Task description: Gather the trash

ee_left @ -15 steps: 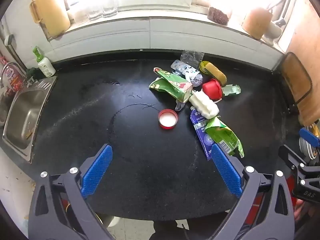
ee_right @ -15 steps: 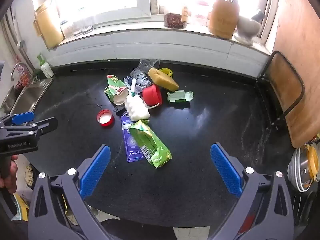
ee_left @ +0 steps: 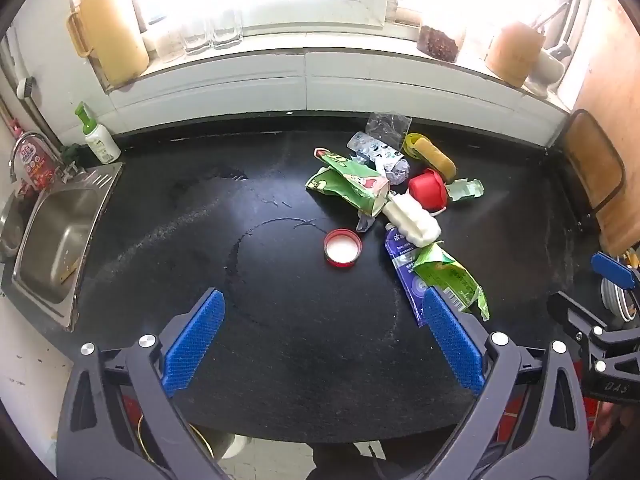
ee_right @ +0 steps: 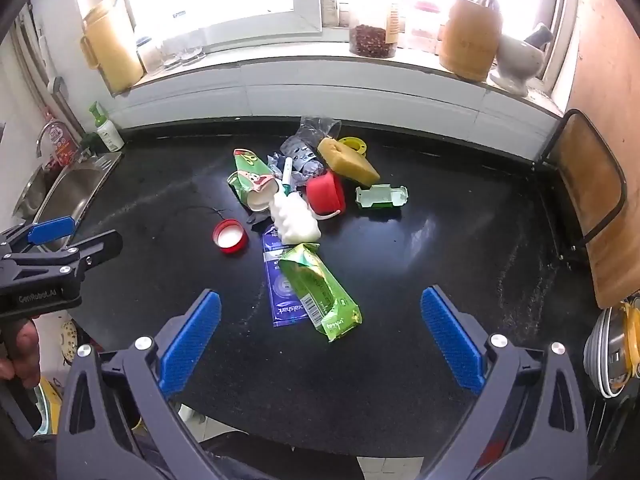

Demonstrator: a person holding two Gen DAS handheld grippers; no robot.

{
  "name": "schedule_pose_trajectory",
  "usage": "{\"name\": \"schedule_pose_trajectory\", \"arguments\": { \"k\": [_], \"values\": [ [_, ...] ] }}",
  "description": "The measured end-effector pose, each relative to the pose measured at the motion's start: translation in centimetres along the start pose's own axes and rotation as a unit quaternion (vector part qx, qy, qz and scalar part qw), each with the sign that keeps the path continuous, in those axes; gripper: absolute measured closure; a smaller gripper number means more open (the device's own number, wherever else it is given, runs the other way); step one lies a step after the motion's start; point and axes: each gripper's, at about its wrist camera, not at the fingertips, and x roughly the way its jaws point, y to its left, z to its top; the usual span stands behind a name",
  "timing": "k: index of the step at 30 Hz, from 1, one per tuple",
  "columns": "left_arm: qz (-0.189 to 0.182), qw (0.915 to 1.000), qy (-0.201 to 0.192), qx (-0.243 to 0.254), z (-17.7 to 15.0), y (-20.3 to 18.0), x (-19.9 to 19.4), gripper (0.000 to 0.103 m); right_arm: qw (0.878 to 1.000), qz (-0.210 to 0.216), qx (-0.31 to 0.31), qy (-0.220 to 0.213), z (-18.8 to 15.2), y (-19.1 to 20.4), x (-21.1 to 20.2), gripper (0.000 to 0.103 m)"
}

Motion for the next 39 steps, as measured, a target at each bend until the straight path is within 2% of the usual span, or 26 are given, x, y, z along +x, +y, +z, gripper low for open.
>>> {"name": "schedule_pose_trajectory", "arguments": {
  "k": [39],
  "values": [
    [0.006,0.9999,0.007,0.005,0.4,0.1,1.0,0.007,1.000,0.003,-0.009,0.005,0.9,0.9,0.2,0.006]
  ]
}}
